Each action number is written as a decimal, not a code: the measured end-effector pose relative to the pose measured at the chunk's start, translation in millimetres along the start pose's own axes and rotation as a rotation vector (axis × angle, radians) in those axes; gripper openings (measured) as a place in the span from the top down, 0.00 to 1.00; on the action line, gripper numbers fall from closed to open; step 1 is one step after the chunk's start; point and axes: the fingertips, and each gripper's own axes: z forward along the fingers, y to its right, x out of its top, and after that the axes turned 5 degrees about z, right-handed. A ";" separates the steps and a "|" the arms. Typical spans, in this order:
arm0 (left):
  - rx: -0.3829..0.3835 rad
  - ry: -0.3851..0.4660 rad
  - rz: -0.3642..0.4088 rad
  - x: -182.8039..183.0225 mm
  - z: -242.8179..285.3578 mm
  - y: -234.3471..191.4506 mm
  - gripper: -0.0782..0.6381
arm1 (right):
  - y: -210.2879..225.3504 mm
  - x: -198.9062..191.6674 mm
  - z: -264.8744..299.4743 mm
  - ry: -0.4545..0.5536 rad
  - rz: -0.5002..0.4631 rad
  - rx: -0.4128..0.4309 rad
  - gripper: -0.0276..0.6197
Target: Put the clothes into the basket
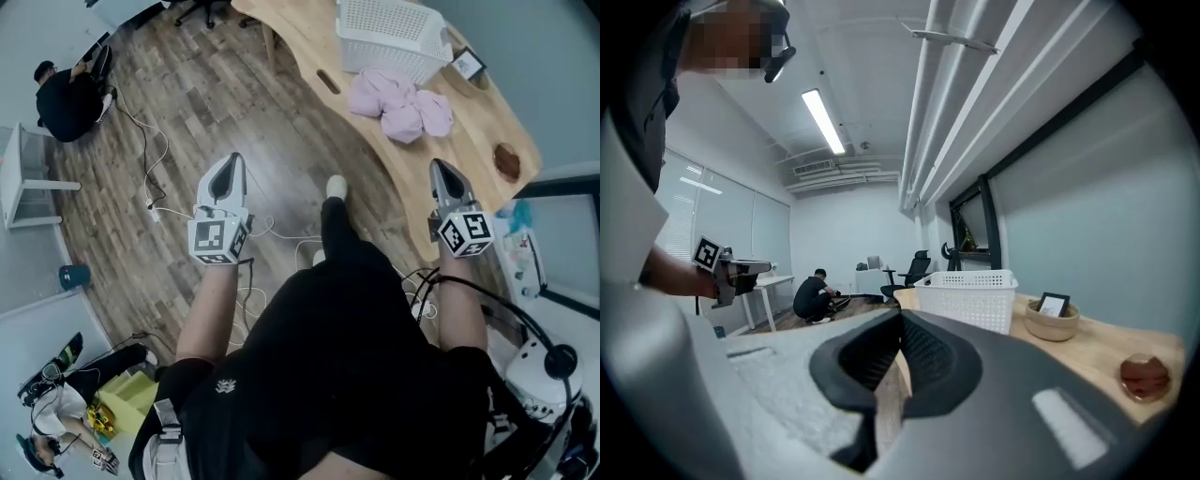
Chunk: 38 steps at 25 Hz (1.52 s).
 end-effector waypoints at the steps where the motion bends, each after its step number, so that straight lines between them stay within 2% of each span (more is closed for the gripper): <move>1: 0.010 -0.003 -0.001 1.4 6.2 -8.8 0.88 | 0.0 2.6 13.5 0.000 0.002 0.006 0.95; 5: 0.023 -0.016 0.007 8.7 39.9 -28.8 0.88 | 10.7 23.0 59.8 0.023 -0.017 0.025 0.95; 9: 0.056 -0.051 0.031 1.6 91.8 -45.8 0.88 | 40.0 24.5 105.5 0.023 -0.005 0.028 0.95; 11: 0.063 -0.067 0.016 -2.8 122.7 -51.5 0.88 | 58.0 25.9 127.1 0.013 0.003 0.030 0.95; 15: 0.049 -0.065 -0.015 14.9 180.0 -58.6 0.88 | 87.3 39.8 166.8 -0.005 0.004 0.039 0.95; 18: 0.027 -0.063 0.000 26.5 227.5 -64.0 0.88 | 109.3 49.2 201.0 -0.005 0.002 0.037 0.95; 22: -0.010 -0.069 0.071 43.1 293.9 -68.2 0.88 | 132.7 59.0 244.6 0.048 0.088 0.047 0.95; 25: -0.060 -0.090 0.111 51.3 342.5 -61.6 0.88 | 136.8 55.4 270.9 0.040 0.060 0.092 0.95; 28: -0.096 -0.099 0.128 54.6 379.9 -54.2 0.88 | 145.7 51.8 287.1 0.015 0.049 0.100 0.95; 32: -0.120 -0.100 0.093 48.2 413.2 -48.2 0.88 | 160.7 39.6 289.3 -0.021 0.059 0.051 0.95; 38: -0.206 -0.097 0.076 28.4 460.8 -34.2 0.88 | 178.1 25.7 288.4 -0.085 0.059 -0.043 0.95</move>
